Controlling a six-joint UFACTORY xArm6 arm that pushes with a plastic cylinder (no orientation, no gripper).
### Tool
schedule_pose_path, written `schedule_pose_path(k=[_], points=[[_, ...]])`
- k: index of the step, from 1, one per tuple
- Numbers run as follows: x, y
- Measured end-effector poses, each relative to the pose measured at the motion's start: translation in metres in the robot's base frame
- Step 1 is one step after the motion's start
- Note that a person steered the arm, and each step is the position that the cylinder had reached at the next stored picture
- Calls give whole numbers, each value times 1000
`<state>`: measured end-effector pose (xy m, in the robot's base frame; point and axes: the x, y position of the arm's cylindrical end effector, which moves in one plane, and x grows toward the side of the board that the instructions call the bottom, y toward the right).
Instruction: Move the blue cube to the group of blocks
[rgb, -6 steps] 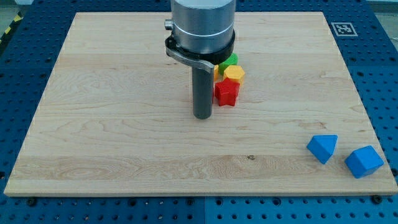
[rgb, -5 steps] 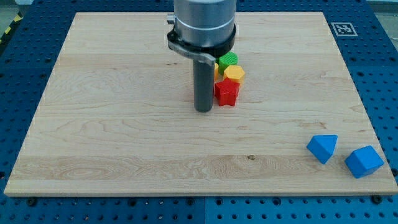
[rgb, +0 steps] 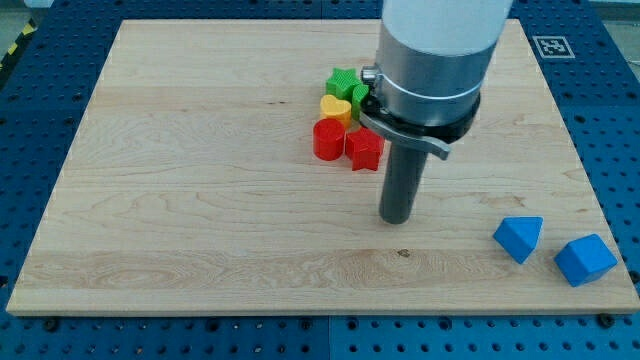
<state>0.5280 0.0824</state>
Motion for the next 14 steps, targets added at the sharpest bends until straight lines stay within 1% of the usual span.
schedule_pose_path(k=[1, 2, 3, 4, 5, 6, 7, 8, 9, 11, 12, 13, 14], points=[[-10, 35], [-35, 104], [-37, 179], [-18, 259], [13, 262], [84, 250], [88, 244], [90, 212], [79, 190], [22, 145], [18, 143], [-2, 151], [-5, 142]])
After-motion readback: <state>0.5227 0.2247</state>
